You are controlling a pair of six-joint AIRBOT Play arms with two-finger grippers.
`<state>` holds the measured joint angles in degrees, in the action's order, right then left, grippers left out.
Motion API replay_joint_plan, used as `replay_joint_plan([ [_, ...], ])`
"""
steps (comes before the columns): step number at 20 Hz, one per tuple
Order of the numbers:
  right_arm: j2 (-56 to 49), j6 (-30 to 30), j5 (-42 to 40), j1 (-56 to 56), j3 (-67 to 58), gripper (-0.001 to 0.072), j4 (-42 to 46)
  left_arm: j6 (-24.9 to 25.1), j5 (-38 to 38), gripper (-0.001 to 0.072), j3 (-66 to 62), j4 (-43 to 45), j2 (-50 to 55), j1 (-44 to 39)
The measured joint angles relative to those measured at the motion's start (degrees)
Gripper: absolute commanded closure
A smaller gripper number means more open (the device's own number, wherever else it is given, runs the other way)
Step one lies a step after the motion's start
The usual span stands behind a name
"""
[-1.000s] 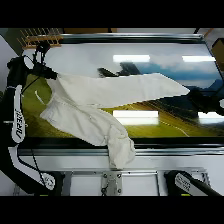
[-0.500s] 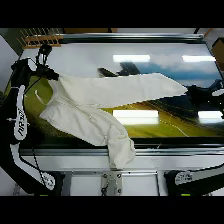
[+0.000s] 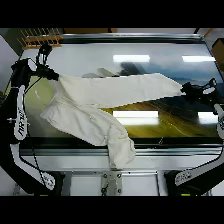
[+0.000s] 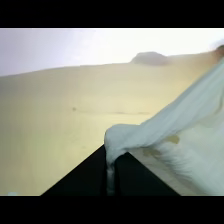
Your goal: Fold the clothes and pants, and hang the long-sleeved shirts on hangers.
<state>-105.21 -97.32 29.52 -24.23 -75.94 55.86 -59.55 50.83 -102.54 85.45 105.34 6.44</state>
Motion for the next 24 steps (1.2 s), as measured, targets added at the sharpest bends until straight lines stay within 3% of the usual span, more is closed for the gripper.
replay_joint_plan([
  [4,-1.0,0.2,1.5,0.8,-4.5,0.0703,0.9,0.0,0.0,0.0687,0.0,0.0,0.0,0.0],
  [8,-1.2,1.5,4.5,1.2,-23.3,0.0703,2.1,0.0,0.1,0.0688,0.0,-0.1,0.0,0.0],
  [12,0.7,2.9,9.6,2.4,-36.4,0.0704,9.4,0.0,0.1,0.0688,0.0,-0.1,0.0,0.3],
  [18,7.4,6.1,16.5,4.3,-19.6,0.0703,25.5,0.0,1.7,0.0687,0.0,0.0,0.0,0.3],
  [22,9.2,6.3,18.1,4.3,-6.3,0.0687,28.6,-0.1,3.0,0.0687,0.0,0.0,0.0,0.3],
  [23,9.4,6.2,18.3,4.3,-4.5,0.0536,29.2,-0.1,3.0,0.0687,0.0,0.0,0.0,0.3],
  [24,9.7,5.8,18.3,4.3,-3.3,0.0164,29.6,-0.1,3.2,0.0687,0.0,0.0,0.0,0.3],
])
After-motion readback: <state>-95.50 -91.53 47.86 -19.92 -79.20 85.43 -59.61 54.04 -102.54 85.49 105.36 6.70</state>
